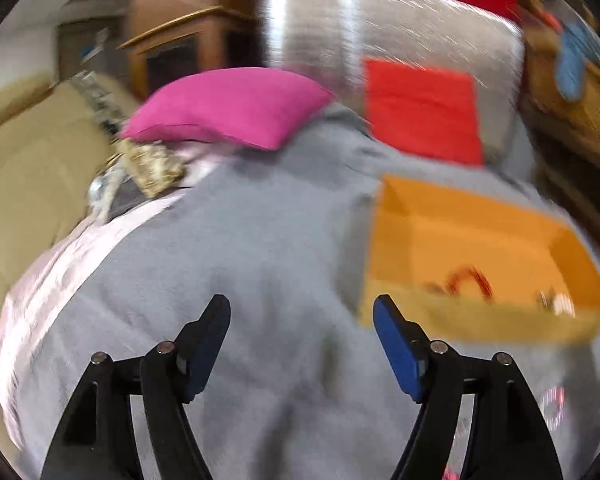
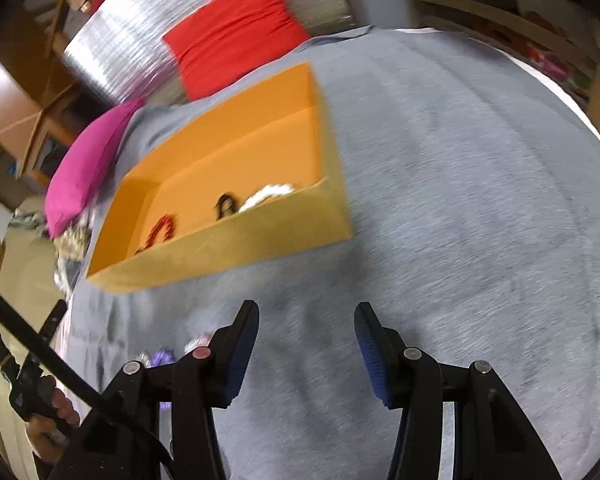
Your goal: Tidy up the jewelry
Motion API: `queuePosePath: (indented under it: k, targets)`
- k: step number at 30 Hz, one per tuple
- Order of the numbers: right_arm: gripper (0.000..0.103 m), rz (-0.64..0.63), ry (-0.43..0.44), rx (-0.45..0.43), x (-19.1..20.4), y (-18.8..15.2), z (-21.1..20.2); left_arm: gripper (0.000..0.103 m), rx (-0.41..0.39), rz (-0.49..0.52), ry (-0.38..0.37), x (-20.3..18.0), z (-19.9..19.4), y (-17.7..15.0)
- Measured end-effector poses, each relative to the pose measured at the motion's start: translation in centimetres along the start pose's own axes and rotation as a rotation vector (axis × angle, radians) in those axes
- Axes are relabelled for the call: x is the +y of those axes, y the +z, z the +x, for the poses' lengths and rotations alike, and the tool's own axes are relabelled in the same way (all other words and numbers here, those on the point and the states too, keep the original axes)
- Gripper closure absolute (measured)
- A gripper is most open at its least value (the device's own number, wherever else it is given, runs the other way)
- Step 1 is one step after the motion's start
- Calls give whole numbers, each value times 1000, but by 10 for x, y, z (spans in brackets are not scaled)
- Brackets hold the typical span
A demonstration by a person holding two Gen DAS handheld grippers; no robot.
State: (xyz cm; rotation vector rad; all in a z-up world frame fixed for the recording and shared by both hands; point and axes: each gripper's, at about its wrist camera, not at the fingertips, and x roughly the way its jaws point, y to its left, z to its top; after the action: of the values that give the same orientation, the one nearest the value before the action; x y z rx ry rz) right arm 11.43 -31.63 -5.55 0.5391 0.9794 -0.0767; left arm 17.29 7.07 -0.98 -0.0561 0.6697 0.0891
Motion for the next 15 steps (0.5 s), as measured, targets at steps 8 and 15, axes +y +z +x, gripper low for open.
queuePosePath:
  k: [8, 15]
  targets:
    - [49, 72, -50, -49, -16, 11, 1, 27, 104, -225, 33, 39, 52, 1]
    - [50, 151, -114, -125, -36, 23, -4, 27, 152, -178, 61, 28, 78, -3]
